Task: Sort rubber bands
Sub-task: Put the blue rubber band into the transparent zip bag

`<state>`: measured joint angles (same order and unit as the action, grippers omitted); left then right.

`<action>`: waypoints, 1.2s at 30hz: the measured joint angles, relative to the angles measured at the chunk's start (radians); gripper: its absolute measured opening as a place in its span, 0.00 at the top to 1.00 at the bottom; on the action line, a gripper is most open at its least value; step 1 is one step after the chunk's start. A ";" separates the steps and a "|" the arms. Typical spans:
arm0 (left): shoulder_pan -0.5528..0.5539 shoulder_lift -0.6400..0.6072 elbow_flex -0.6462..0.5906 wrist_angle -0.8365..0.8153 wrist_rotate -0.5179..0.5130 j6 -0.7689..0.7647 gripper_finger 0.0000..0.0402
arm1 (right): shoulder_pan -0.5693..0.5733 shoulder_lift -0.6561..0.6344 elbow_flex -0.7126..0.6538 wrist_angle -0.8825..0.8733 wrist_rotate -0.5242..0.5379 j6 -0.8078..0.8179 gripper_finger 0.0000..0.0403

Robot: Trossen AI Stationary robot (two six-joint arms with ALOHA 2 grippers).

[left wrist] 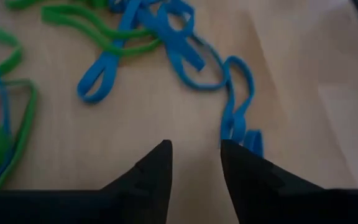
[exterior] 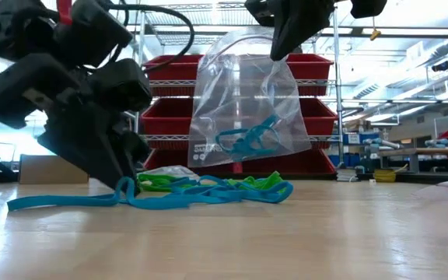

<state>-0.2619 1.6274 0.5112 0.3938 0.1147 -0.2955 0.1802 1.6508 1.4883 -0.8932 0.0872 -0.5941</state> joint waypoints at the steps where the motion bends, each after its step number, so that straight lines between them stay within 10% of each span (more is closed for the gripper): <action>1: 0.000 0.011 0.001 0.023 0.008 -0.011 0.64 | 0.000 0.000 0.000 0.001 -0.004 -0.005 1.00; 36: -0.044 -0.082 0.001 0.022 -0.010 -0.160 0.73 | -0.004 0.000 0.000 0.002 -0.083 -0.110 1.00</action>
<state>-0.3061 1.5458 0.5121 0.4158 0.1049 -0.4553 0.1761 1.6508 1.4885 -0.8915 0.0040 -0.7040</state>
